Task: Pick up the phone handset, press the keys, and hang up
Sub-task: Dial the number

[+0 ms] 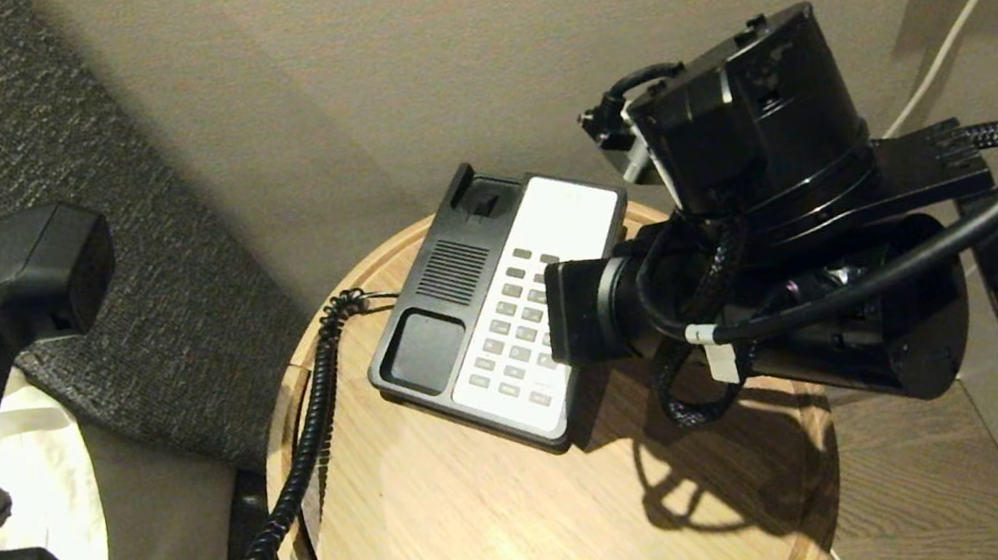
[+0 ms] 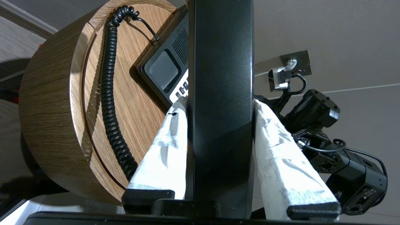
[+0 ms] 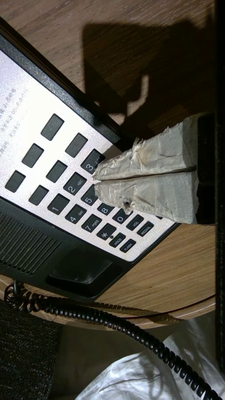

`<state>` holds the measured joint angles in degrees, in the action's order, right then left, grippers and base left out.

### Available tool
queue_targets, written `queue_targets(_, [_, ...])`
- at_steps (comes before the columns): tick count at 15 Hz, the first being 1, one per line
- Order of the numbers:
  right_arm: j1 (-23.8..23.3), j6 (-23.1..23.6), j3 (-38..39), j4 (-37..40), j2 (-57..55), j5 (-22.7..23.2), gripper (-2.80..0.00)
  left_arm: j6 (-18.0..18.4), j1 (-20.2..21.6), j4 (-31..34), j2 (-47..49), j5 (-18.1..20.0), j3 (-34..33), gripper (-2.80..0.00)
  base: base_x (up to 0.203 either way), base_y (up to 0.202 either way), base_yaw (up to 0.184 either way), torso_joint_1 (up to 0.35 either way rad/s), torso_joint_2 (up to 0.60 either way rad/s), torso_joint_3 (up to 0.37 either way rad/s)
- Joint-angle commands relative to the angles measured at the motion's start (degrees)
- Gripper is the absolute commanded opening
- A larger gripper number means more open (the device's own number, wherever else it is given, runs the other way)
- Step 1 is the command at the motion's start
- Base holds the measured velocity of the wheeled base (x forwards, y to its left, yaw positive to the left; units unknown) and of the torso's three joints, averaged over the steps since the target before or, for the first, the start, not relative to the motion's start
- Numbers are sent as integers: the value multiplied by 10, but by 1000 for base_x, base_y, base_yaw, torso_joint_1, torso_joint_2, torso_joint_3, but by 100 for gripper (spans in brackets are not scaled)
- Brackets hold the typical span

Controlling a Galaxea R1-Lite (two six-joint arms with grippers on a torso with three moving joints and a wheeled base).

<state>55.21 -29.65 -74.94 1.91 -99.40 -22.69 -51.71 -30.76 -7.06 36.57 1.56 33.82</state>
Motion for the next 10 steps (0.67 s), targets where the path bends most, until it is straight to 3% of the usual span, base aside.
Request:
queue_targets(1, [1,-1,6,0,-2,-2,-280,-3,0,-1,0,0,0,-280,0,0,0,0,0,0])
queue_targets(10, [-1,-1,10,-5,-14,-5,-280,-3,0,-1,-2,-1,1,-280,0,0,0,0,0,0])
